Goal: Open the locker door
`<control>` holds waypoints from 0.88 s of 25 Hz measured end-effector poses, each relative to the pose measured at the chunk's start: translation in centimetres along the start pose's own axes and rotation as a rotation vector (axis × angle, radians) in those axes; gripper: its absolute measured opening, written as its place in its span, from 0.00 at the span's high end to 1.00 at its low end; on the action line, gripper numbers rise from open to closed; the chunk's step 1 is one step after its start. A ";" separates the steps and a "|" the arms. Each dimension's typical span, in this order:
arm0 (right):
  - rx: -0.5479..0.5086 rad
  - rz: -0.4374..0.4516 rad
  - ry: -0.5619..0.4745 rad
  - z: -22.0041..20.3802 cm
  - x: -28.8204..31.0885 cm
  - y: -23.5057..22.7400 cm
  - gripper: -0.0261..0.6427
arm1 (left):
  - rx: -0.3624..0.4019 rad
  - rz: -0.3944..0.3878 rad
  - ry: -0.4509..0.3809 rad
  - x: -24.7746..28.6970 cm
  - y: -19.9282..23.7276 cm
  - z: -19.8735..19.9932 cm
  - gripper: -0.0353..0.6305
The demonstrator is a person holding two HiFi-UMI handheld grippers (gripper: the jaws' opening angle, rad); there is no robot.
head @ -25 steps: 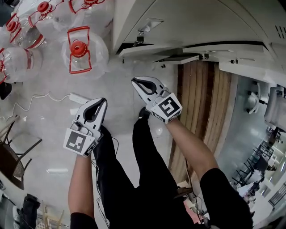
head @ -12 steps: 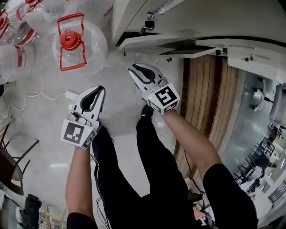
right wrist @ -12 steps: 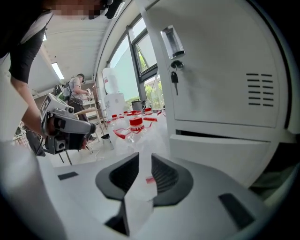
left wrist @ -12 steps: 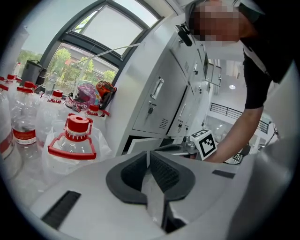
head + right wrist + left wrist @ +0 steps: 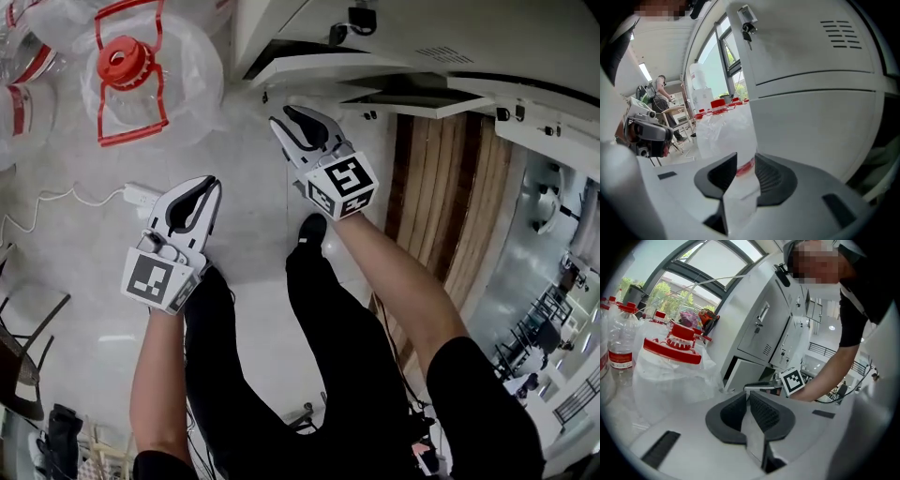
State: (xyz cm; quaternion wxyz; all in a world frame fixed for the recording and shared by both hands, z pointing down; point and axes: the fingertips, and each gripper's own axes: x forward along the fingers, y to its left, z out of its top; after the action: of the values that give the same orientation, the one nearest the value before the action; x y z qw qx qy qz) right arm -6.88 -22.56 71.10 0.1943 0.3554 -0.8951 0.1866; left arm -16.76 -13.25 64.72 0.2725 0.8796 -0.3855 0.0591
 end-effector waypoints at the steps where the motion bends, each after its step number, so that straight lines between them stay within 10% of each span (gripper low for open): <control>1: 0.000 -0.006 0.001 -0.5 0.5 -0.3 0.79 | -0.004 0.000 0.000 0.3 0.3 -0.5 0.92; 22: 0.040 -0.134 0.039 -7.1 8.2 -4.7 0.75 | -0.018 -0.036 0.004 2.3 4.1 -4.9 0.92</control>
State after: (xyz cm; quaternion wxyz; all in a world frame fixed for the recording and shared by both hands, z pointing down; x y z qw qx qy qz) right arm -7.54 -27.01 82.01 0.2163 0.4147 -0.8614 0.1980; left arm -17.62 -14.44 71.34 0.2824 0.8838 -0.3693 0.0526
